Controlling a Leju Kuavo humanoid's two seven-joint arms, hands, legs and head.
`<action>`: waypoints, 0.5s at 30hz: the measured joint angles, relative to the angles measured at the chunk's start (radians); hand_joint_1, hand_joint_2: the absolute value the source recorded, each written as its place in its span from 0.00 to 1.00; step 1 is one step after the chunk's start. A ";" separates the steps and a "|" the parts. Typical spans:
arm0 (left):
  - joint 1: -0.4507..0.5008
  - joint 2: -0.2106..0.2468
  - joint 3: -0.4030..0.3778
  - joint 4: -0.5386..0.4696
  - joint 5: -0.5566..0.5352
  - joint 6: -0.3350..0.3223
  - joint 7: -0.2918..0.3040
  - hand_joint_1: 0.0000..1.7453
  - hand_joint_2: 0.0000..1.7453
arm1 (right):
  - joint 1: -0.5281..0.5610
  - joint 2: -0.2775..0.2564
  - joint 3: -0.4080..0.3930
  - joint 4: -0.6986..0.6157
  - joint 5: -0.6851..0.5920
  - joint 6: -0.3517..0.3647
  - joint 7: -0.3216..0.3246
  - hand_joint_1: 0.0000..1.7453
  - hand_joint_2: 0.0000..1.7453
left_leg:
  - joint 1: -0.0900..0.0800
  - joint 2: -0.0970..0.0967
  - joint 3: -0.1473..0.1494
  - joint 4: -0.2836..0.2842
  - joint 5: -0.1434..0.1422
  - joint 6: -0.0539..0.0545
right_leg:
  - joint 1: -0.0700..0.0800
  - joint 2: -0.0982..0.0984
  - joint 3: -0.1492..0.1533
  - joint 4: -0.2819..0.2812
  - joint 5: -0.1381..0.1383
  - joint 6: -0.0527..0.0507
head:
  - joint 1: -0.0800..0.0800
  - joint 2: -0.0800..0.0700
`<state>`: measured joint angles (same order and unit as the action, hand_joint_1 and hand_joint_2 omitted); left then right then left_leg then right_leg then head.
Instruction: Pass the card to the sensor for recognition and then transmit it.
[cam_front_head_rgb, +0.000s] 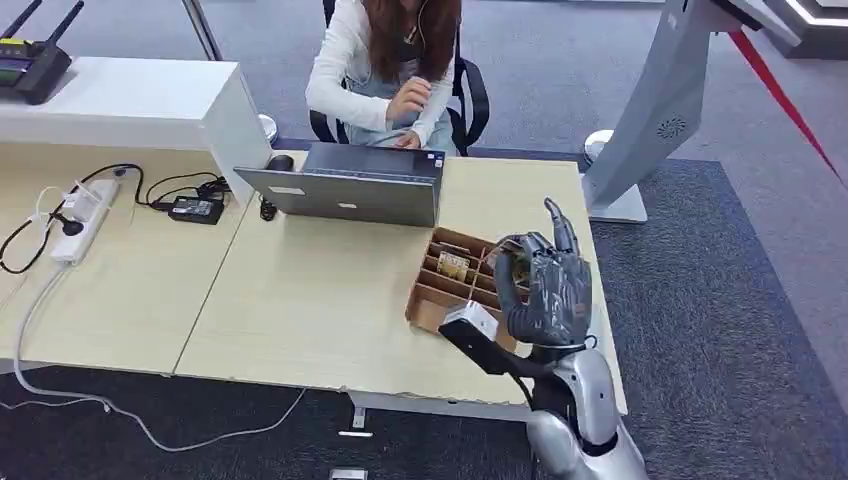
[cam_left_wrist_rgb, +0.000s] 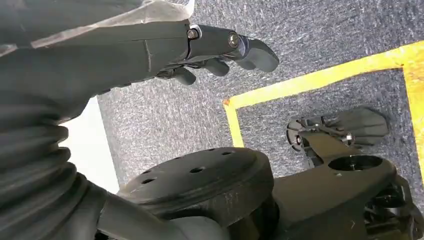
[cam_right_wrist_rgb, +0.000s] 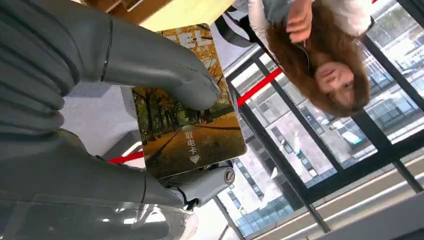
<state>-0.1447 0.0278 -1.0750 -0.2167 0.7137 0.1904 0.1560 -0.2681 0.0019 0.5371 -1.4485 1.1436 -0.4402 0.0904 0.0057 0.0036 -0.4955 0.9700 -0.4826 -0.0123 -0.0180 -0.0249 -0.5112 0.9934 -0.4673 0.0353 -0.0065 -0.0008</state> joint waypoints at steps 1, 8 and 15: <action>0.000 0.000 0.000 0.000 -0.001 0.000 -0.001 0.00 1.00 | -0.005 0.000 0.009 0.016 0.009 0.002 0.002 0.92 1.00 | 0.000 0.000 0.000 0.000 0.000 0.000 | 0.000 0.000 0.000 0.000 0.000 0.000 | 0.000 0.000; 0.000 0.000 0.000 0.000 -0.005 0.000 -0.003 0.00 1.00 | -0.015 0.000 0.049 0.115 0.023 0.018 0.024 0.94 1.00 | 0.000 0.000 0.000 0.000 0.000 0.000 | 0.000 0.000 0.000 0.000 0.000 0.000 | 0.000 0.000; -0.001 -0.001 -0.001 0.000 -0.018 -0.001 0.000 0.00 1.00 | -0.045 0.005 0.060 0.157 0.005 0.001 0.030 0.96 1.00 | 0.000 0.001 0.000 0.000 0.000 0.000 | 0.000 0.000 0.000 0.000 0.000 0.000 | 0.000 0.000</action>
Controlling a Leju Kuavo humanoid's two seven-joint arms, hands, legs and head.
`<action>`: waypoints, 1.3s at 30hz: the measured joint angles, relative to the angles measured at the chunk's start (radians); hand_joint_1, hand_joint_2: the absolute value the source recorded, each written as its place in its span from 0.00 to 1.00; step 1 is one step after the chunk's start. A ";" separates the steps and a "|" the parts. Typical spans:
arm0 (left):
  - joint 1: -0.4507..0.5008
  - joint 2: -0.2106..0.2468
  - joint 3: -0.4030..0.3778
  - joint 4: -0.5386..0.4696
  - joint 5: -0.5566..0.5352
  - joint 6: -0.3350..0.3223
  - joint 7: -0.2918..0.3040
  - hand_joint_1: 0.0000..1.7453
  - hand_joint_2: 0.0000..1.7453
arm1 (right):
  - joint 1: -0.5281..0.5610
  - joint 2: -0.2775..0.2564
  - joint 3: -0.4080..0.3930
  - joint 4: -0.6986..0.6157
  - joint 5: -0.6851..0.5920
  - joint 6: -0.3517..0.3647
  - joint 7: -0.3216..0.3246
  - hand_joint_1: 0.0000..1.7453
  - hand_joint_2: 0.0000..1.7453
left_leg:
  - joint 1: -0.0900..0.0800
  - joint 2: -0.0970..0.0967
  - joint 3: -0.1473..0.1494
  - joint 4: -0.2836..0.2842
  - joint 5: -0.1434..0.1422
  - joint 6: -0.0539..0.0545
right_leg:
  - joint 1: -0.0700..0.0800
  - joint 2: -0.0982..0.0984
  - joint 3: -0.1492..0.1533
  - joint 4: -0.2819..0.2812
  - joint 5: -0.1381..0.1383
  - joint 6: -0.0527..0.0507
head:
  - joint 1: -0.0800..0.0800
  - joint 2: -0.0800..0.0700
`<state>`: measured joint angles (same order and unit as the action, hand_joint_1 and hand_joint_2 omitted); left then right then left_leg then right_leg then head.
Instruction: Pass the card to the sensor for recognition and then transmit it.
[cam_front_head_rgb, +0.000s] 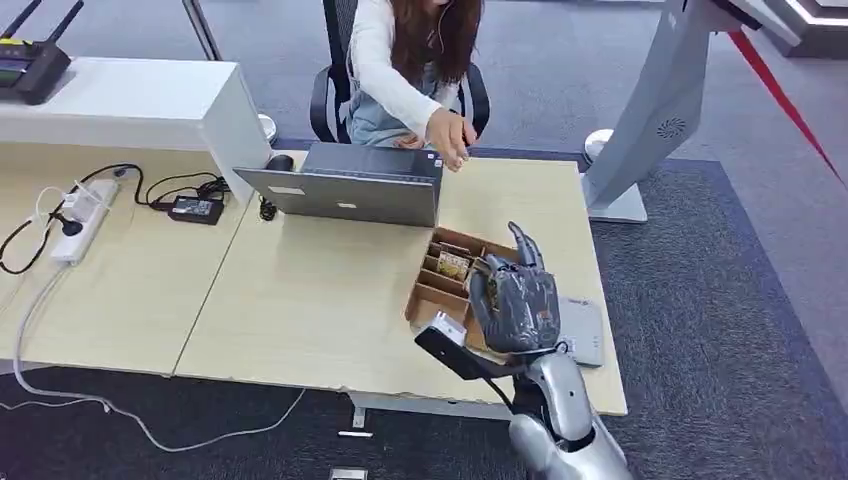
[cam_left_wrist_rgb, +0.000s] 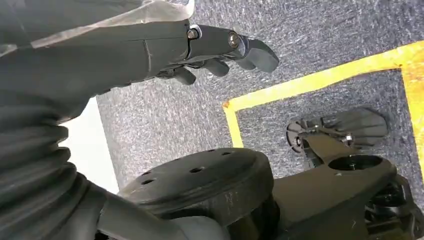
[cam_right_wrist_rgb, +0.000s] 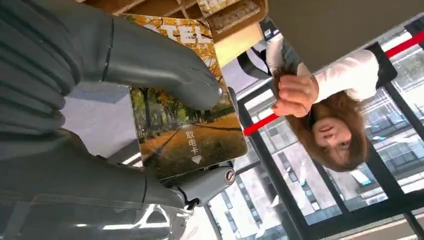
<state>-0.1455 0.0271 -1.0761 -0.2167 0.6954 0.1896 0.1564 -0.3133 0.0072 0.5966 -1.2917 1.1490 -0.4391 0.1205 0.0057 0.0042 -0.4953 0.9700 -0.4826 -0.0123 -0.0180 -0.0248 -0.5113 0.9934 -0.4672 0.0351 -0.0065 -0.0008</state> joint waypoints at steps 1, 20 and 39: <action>0.000 0.000 0.000 0.000 -0.002 0.000 0.000 0.00 1.00 | -0.009 0.002 0.000 0.002 0.003 0.002 0.007 0.97 1.00 | 0.000 0.000 0.000 0.000 0.000 0.000 | 0.000 0.000 0.000 0.000 0.000 0.000 | 0.000 0.000; -0.001 0.004 -0.008 0.000 -0.022 -0.022 -0.008 0.00 1.00 | -0.135 0.033 0.074 -0.106 0.071 0.128 0.146 0.94 1.00 | 0.000 0.000 0.000 0.000 0.000 0.000 | 0.000 0.000 0.000 0.000 0.000 0.000 | 0.000 0.000; -0.006 0.004 -0.030 0.000 -0.035 -0.042 -0.020 0.00 1.00 | -0.315 0.117 0.113 0.053 0.030 0.104 0.202 0.49 1.00 | 0.001 0.000 0.000 0.000 0.001 0.000 | 0.001 0.000 0.000 0.000 0.000 0.000 | 0.000 0.000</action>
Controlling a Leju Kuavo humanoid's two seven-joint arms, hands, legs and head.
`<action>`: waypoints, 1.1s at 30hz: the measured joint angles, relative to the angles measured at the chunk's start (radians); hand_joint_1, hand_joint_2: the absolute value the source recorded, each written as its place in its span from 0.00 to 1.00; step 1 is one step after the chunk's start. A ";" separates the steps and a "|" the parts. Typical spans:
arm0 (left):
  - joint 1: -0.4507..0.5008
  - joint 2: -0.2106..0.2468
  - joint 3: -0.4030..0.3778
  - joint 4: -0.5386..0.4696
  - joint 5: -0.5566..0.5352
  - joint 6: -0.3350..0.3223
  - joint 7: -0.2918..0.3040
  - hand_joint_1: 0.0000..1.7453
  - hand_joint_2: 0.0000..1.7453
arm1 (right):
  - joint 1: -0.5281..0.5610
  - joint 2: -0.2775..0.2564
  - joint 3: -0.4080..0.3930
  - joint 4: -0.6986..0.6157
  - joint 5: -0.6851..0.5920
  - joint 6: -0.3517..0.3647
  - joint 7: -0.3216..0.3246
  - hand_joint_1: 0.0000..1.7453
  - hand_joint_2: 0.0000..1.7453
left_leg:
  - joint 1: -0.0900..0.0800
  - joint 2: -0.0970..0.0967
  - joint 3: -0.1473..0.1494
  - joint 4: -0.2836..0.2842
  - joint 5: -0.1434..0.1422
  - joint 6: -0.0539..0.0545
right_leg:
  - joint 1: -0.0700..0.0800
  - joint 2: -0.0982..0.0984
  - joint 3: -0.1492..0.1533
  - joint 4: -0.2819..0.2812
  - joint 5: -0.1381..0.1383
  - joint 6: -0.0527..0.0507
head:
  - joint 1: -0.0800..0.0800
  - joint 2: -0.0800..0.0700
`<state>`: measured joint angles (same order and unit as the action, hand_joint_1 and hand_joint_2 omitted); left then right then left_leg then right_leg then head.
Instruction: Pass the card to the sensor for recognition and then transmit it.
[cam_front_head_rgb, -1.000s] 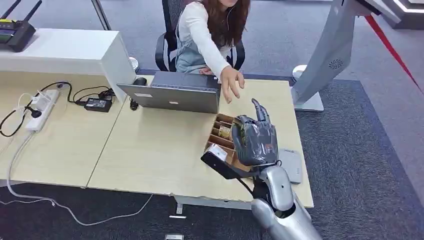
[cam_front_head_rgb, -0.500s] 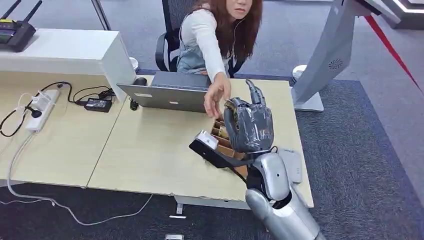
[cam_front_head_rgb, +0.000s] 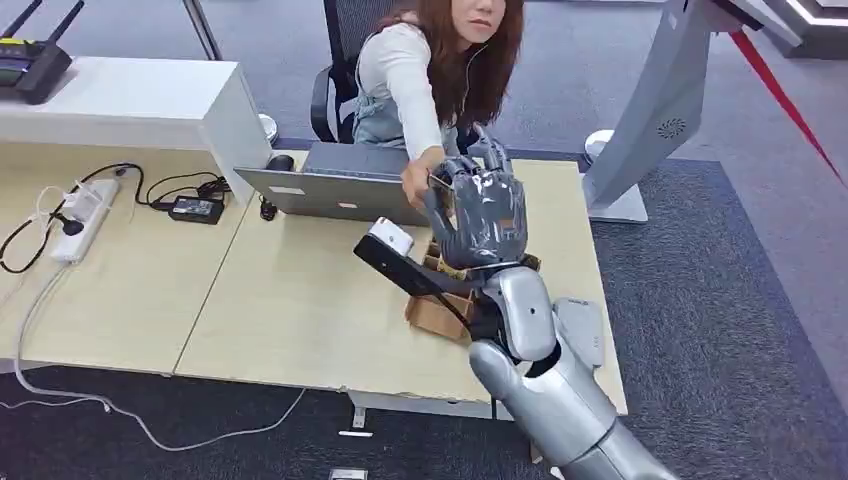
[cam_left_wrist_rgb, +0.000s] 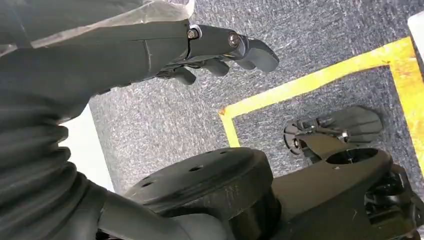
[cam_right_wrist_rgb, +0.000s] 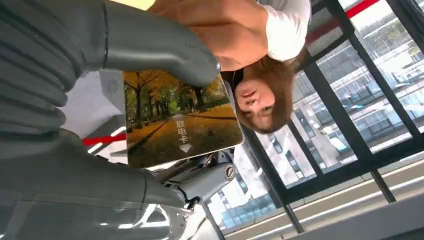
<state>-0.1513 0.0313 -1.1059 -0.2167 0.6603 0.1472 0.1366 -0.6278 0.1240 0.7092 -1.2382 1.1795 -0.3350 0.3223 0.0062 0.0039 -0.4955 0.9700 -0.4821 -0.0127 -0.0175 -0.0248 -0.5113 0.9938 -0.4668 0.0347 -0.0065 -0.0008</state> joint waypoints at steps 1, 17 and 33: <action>0.000 0.000 0.000 0.000 0.001 -0.001 0.002 0.00 1.00 | -0.007 0.006 0.003 0.018 -0.009 -0.009 -0.004 0.29 1.00 | 0.000 0.000 0.000 0.000 0.000 0.000 | 0.000 0.000 0.000 0.000 0.000 0.000 | 0.000 0.000; 0.000 0.000 0.000 0.000 0.010 0.008 0.002 0.00 1.00 | -0.029 0.079 0.039 0.149 -0.172 -0.061 -0.071 0.00 1.00 | 0.000 0.000 0.000 0.000 0.000 0.000 | 0.000 0.000 0.000 0.000 0.000 0.000 | 0.000 0.000; 0.002 0.002 -0.005 0.000 0.010 0.026 -0.007 0.00 1.00 | 0.065 -0.016 0.021 0.013 -0.078 -0.008 -0.035 0.00 1.00 | 0.000 0.001 0.001 0.000 0.000 0.000 | 0.000 0.000 0.000 0.000 0.000 0.000 | 0.000 0.000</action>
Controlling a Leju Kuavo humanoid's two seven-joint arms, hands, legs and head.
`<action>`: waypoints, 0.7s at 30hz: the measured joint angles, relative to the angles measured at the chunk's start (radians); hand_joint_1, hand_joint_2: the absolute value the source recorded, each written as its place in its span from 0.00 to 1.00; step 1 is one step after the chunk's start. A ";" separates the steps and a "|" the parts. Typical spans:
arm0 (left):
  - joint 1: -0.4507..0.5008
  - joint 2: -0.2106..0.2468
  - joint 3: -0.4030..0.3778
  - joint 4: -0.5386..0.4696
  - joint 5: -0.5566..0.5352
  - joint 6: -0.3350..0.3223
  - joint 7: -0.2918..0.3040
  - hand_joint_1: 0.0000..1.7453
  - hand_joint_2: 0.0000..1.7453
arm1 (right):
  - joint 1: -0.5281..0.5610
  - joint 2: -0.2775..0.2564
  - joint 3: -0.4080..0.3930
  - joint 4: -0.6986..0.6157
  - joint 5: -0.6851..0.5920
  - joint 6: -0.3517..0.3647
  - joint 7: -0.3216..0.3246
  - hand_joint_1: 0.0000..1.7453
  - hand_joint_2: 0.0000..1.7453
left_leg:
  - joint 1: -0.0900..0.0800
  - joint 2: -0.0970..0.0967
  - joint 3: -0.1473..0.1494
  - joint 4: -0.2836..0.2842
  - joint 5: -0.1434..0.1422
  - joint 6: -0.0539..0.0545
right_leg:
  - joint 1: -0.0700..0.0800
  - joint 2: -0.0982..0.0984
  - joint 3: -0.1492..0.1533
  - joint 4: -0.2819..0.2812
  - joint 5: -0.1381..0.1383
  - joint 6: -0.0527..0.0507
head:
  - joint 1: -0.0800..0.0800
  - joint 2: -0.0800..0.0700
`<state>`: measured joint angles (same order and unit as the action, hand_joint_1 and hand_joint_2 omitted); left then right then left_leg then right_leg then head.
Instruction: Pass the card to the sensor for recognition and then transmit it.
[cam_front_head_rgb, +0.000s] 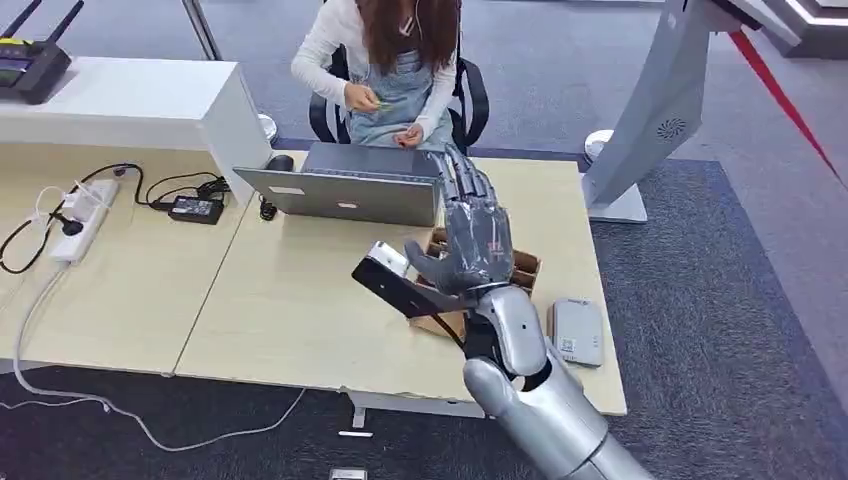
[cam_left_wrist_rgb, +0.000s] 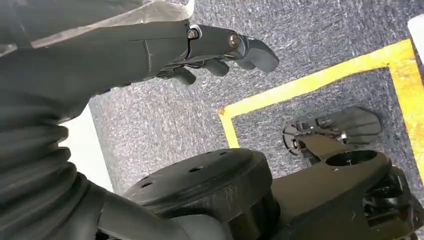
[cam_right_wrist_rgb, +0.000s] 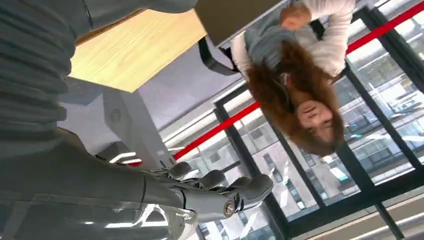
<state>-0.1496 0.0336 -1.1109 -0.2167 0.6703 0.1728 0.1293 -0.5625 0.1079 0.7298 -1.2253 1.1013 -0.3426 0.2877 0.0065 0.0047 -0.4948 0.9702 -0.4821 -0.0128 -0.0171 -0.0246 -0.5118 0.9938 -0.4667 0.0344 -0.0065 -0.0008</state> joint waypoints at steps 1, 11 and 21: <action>0.000 0.000 -0.003 0.000 -0.001 0.001 -0.003 0.00 1.00 | 0.005 -0.006 -0.005 -0.005 0.007 0.000 0.003 0.00 1.00 | 0.000 0.000 0.000 0.000 0.000 0.000 | 0.000 0.000 0.000 0.000 0.000 0.000 | 0.000 0.000; 0.000 -0.050 -0.016 0.000 0.006 0.073 0.017 0.00 1.00 | 0.026 -0.056 -0.014 -0.010 0.092 0.010 0.028 0.05 1.00 | 0.000 0.000 0.000 0.000 0.000 0.000 | 0.000 0.000 0.000 0.000 0.000 -0.001 | 0.000 0.000; -0.002 -0.060 -0.018 0.000 0.018 0.072 0.020 0.00 1.00 | 0.054 -0.106 -0.042 0.040 0.118 -0.010 0.009 0.39 1.00 | 0.000 0.000 0.000 0.000 0.000 0.000 | 0.000 0.000 0.000 0.000 0.000 -0.001 | 0.000 0.000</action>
<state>-0.1519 -0.0259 -1.1292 -0.2167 0.6886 0.2453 0.1492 -0.5088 0.0023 0.6878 -1.1852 1.2196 -0.3525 0.2968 0.0064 0.0047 -0.4949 0.9703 -0.4821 -0.0128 -0.0172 -0.0245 -0.5120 0.9934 -0.4662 0.0338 -0.0065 -0.0008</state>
